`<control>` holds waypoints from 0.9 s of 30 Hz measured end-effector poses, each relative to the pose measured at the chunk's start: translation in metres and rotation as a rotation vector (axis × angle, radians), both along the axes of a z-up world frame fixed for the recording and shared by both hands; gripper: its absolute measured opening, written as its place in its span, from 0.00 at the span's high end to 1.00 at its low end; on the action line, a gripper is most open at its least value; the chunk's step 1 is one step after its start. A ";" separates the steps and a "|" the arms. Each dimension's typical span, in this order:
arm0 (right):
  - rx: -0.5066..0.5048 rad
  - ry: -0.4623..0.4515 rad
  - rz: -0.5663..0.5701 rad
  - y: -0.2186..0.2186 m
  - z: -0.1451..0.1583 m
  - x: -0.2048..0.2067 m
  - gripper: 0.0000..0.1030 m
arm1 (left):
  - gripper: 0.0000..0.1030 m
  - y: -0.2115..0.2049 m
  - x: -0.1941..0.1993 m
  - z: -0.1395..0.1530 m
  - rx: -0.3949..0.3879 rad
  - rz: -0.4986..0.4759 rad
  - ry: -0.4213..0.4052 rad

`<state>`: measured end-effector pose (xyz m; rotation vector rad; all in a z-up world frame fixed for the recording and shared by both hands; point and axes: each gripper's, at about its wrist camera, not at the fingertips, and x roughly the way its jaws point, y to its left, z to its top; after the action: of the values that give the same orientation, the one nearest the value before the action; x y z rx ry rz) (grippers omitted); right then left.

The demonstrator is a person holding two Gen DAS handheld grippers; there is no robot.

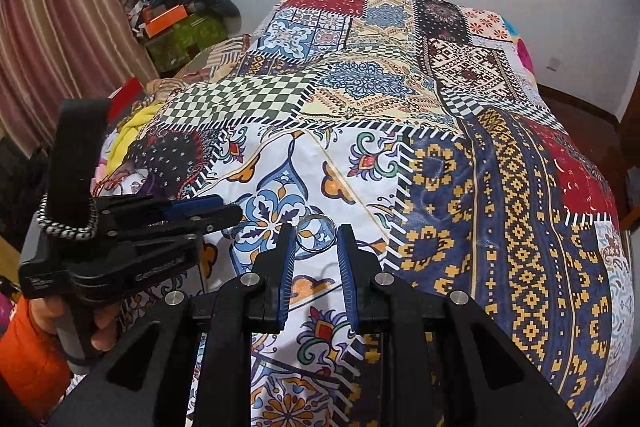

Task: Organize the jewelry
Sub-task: 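Carry the held silver ring over the purple heart tin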

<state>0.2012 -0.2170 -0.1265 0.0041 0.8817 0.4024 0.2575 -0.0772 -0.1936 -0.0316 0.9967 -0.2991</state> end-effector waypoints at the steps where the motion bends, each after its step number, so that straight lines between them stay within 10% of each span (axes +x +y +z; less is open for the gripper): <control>1: 0.001 -0.001 0.000 0.000 0.000 -0.001 0.81 | 0.86 -0.002 0.002 -0.002 0.004 0.000 0.002; 27: 0.018 -0.066 0.011 0.016 0.033 -0.020 0.81 | 0.92 0.042 -0.050 0.062 -0.030 0.061 -0.140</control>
<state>0.1810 -0.2005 -0.0936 0.0030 0.8134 0.4182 0.2077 -0.0351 -0.1319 -0.0677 0.8503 -0.2571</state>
